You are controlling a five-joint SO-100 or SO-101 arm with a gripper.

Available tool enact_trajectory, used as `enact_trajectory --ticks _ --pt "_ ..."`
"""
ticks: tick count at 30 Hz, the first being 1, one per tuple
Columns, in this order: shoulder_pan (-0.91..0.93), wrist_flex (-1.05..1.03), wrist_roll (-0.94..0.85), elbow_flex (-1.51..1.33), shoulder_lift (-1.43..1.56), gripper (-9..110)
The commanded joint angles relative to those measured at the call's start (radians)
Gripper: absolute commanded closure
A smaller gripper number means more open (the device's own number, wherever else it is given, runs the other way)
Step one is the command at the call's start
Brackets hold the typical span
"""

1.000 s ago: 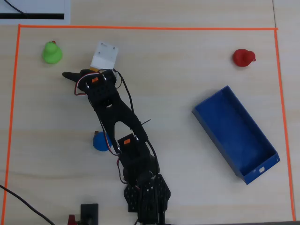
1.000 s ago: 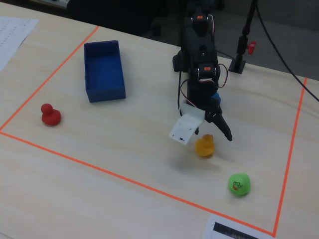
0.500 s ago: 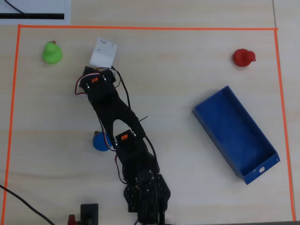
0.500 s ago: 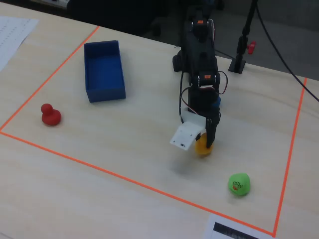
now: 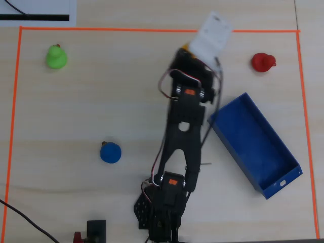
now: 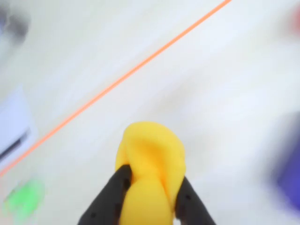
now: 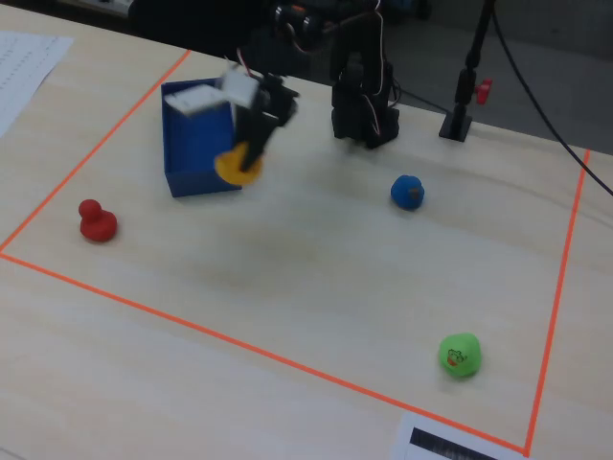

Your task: Grasp yellow duck and put it into box.

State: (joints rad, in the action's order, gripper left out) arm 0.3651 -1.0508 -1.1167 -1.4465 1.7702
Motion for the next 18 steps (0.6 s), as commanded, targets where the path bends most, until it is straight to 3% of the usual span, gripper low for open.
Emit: enact_trajectory --ticks 1,7,15,18 --pt "0.373 0.129 -0.199 -0.166 0.107 101" --pt "0.595 0.500 -0.374 -0.499 0.117 101" --pt "0.672 0.500 -0.433 -0.552 0.126 101" --pt "0.687 0.479 -0.454 -0.575 0.141 87"
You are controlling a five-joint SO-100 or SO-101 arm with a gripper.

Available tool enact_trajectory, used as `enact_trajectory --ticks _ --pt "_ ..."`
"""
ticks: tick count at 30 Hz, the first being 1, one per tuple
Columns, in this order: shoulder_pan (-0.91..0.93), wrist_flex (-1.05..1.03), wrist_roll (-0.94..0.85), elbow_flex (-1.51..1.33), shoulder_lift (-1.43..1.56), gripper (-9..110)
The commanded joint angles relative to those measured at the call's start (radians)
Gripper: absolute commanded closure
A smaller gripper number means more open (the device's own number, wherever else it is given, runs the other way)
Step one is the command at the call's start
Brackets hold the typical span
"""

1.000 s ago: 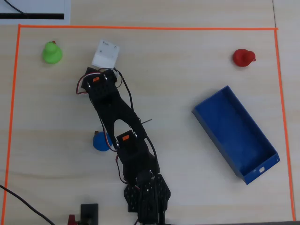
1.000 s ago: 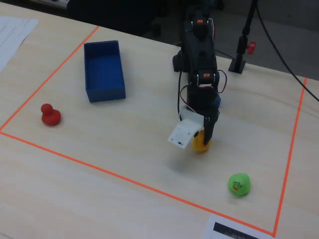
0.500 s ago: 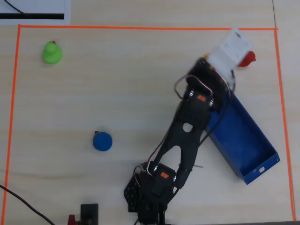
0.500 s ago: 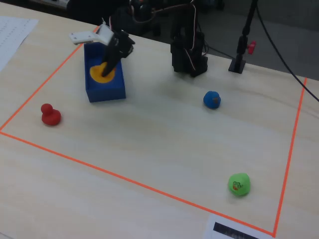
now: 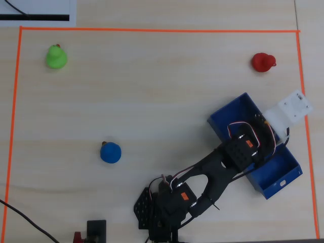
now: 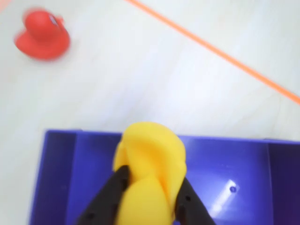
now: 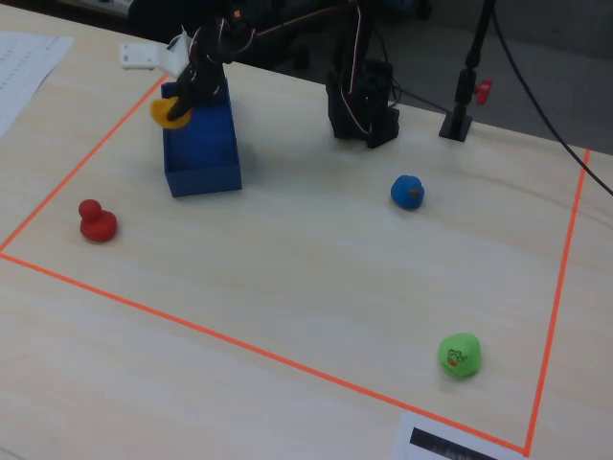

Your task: Grasp yellow duck and put it into box.

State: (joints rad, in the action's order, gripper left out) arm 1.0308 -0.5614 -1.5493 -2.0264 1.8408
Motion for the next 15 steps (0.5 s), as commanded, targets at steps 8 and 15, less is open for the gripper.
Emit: enact_trajectory --ticks 8,15 --pt "0.044 -0.029 -0.008 -0.028 0.123 85" --pt "0.051 0.012 -0.020 -0.086 0.156 78"
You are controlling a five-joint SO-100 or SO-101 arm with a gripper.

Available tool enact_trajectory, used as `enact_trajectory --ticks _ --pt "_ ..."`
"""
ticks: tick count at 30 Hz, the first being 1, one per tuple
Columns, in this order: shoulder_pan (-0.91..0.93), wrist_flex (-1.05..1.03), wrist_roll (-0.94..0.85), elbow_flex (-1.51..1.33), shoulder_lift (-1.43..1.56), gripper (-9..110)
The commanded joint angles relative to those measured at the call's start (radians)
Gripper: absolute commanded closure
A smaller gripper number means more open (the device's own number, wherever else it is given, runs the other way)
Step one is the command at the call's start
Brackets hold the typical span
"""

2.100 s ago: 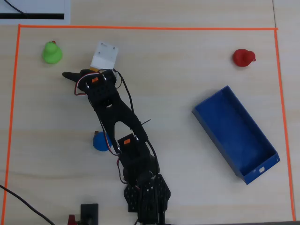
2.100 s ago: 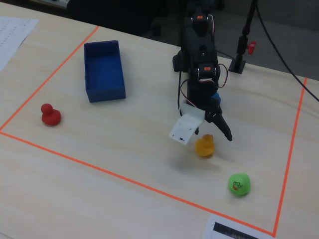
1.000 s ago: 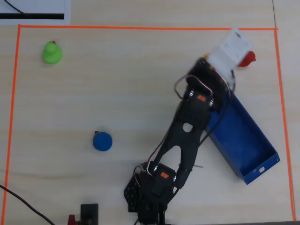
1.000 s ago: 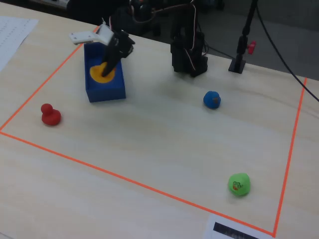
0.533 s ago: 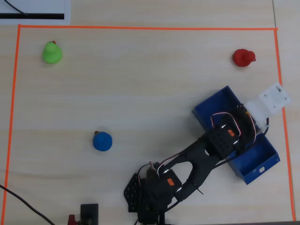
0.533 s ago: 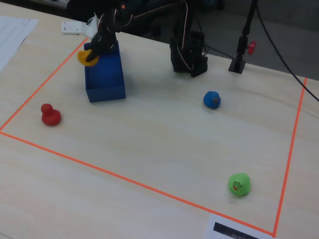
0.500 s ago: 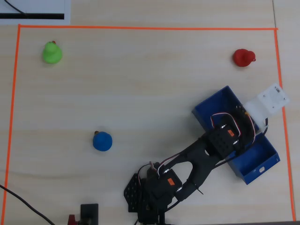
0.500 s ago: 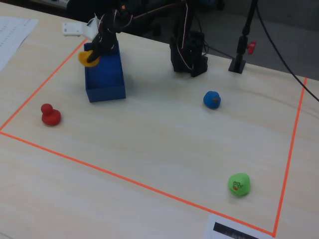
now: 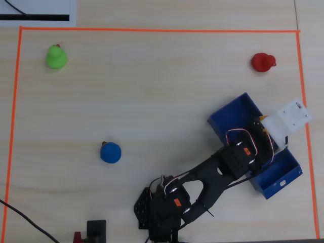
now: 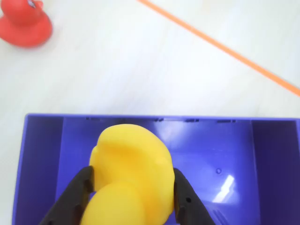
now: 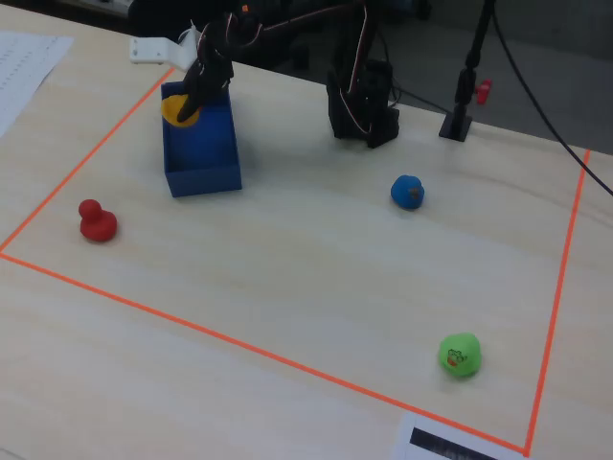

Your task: Grasp yellow duck and put it into box.

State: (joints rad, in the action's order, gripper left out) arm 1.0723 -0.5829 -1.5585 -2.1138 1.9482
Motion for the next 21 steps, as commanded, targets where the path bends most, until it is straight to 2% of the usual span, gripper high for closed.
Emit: enact_trajectory --ticks 1,7,13,16,17,21 --pt "0.009 0.044 -0.015 -0.011 0.054 76" --pt "0.008 0.135 -0.017 -0.072 0.067 65" --pt "-0.005 0.141 0.028 -0.067 0.087 44" --pt "-0.061 0.143 0.135 -0.072 0.152 47" --pt "-0.097 0.138 0.196 -0.071 0.186 52" --pt "-0.304 0.028 0.371 -0.083 0.385 60"
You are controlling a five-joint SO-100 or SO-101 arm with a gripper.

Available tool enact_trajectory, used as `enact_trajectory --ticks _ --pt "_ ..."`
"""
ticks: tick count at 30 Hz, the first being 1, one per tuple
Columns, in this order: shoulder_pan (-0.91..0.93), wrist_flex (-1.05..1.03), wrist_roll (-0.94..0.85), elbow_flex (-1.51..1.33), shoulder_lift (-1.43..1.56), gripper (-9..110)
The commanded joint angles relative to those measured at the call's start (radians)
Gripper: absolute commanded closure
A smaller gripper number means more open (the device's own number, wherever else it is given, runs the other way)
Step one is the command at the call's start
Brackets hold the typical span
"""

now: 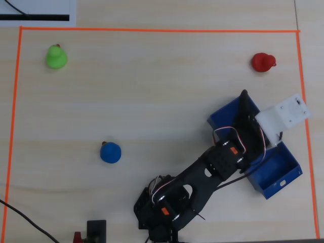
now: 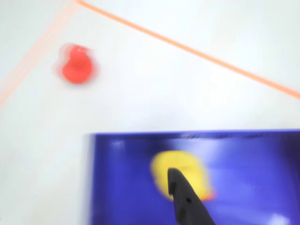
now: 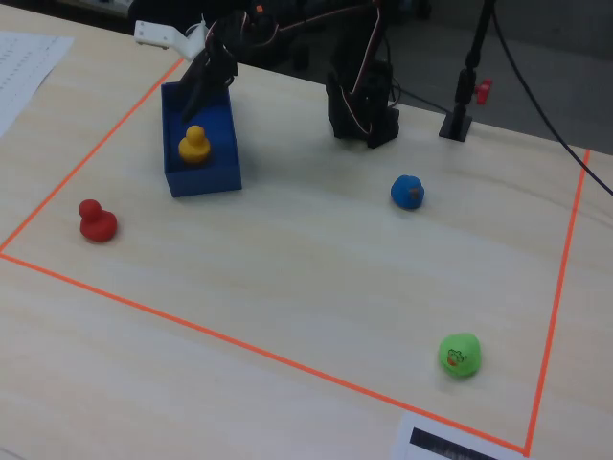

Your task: Grasp yellow duck and put it into box.

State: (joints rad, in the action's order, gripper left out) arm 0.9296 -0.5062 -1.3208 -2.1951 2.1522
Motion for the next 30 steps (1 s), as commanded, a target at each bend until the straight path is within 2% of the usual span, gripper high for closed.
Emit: enact_trajectory --ticks 1,6,10,16,20,27,30 --pt "-0.232 -0.091 0.169 -0.008 0.241 61" --pt "-0.571 -0.272 0.219 -0.109 0.597 63" --pt "-0.733 -0.413 0.201 -0.167 0.824 56" --pt "-0.795 -0.517 0.114 -0.503 1.146 51" --pt "-0.769 -0.477 0.103 -0.673 1.155 43" --pt "-0.819 -0.489 0.107 -0.896 1.155 43" --pt "-0.857 -0.604 0.110 -0.914 1.158 43"
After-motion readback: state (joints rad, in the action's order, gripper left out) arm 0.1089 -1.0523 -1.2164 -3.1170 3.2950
